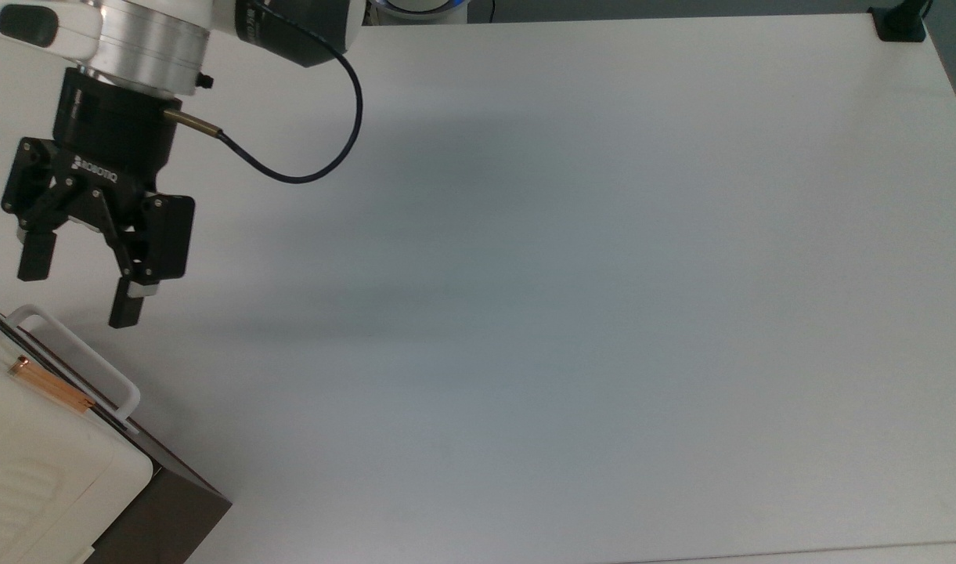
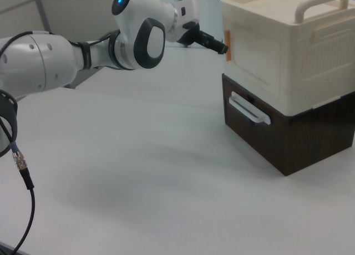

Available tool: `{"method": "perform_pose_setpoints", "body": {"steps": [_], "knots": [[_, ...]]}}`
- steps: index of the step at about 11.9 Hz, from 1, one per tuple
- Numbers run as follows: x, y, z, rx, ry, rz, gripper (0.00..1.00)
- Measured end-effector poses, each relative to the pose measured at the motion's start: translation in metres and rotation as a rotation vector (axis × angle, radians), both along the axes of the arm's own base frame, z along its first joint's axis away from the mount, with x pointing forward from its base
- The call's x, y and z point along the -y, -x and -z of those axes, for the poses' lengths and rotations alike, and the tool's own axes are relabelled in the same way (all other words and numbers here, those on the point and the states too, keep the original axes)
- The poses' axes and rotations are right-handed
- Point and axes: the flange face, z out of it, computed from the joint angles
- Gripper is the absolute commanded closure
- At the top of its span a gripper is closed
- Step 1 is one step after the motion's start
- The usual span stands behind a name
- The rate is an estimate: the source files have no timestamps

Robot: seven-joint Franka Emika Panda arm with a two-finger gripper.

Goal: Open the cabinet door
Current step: 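Move the gripper toward the orange tab on the cream cabinet door, then lower the open gripper around the orange tab on the door edge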

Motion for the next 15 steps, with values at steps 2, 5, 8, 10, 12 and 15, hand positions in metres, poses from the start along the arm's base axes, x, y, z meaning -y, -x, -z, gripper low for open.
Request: {"method": "perform_pose_setpoints", "body": {"steps": [2, 5, 8, 10, 12, 15], "knots": [[0.01, 0.002, 0.0, 0.0, 0.002, 0.013, 0.03], [0.01, -0.003, 0.005, -0.006, 0.017, 0.011, 0.03], [0.011, -0.01, 0.013, -0.009, 0.026, 0.011, 0.03], [0.013, -0.014, 0.016, -0.007, 0.031, 0.012, 0.0], [0.012, -0.015, 0.016, -0.007, 0.045, 0.008, 0.0], [0.008, -0.019, 0.022, 0.014, 0.095, -0.016, 0.0]]}}
